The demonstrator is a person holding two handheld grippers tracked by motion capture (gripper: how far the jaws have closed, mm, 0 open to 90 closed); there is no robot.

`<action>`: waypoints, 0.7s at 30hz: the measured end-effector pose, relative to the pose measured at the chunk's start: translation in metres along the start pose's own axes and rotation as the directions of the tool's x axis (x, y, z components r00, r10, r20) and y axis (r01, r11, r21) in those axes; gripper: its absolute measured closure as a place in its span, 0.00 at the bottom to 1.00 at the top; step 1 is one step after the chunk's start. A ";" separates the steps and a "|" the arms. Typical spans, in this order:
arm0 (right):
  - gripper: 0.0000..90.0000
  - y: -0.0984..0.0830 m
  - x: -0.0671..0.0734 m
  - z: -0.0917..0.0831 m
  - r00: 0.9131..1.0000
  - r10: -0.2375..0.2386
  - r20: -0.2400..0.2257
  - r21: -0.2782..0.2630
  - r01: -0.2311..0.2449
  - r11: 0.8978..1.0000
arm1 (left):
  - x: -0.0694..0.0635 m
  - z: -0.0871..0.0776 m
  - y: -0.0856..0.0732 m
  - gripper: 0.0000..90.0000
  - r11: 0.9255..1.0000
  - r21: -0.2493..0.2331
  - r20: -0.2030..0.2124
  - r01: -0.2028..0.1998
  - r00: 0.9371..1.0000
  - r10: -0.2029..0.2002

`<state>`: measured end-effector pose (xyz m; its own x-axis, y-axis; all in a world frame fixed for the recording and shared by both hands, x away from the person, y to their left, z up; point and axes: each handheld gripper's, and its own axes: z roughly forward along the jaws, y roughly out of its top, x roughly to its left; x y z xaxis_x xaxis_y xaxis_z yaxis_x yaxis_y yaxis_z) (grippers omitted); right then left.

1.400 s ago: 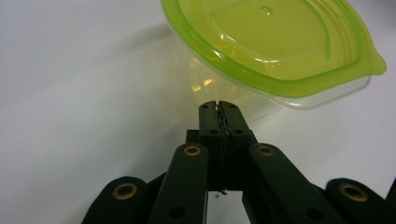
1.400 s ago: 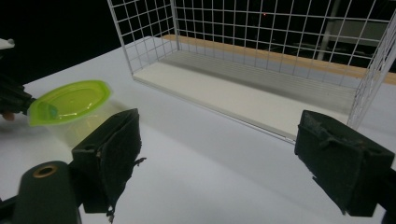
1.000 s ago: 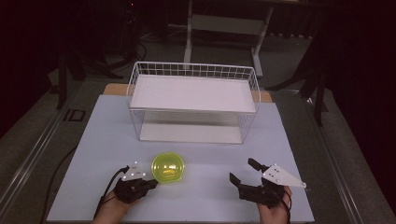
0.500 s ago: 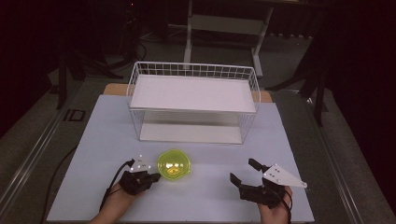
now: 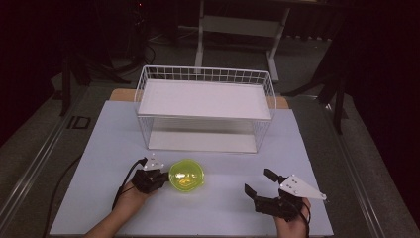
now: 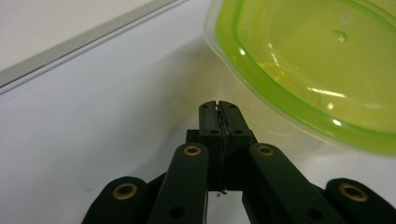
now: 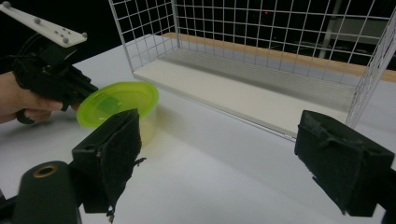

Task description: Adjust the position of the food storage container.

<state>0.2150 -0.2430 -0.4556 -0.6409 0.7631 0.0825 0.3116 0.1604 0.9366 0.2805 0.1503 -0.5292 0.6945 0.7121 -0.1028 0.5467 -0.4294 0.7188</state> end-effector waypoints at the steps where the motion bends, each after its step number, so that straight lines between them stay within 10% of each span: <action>1: 0.16 0.000 0.000 0.000 1.000 0.001 0.000 0.000 -0.001 1.000 | -0.003 -0.001 0.000 1.00 1.000 0.001 0.010 -0.001 1.000 0.001; 12: 0.16 0.000 0.001 0.003 1.000 -0.007 -0.002 0.011 0.007 1.000 | -0.046 0.007 0.005 1.00 0.998 0.024 0.134 -0.055 0.990 0.051; 21: 0.16 -0.001 -0.001 0.001 1.000 -0.002 0.000 0.007 0.002 1.000 | -0.025 0.013 0.009 1.00 1.000 0.014 0.059 -0.001 0.998 0.000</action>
<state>0.2162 -0.2428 -0.4568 -0.6416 0.7628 0.0802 0.3151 0.1668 0.9343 0.2737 0.1212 -0.5289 0.7210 0.6780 -0.1431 0.5524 -0.4378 0.7094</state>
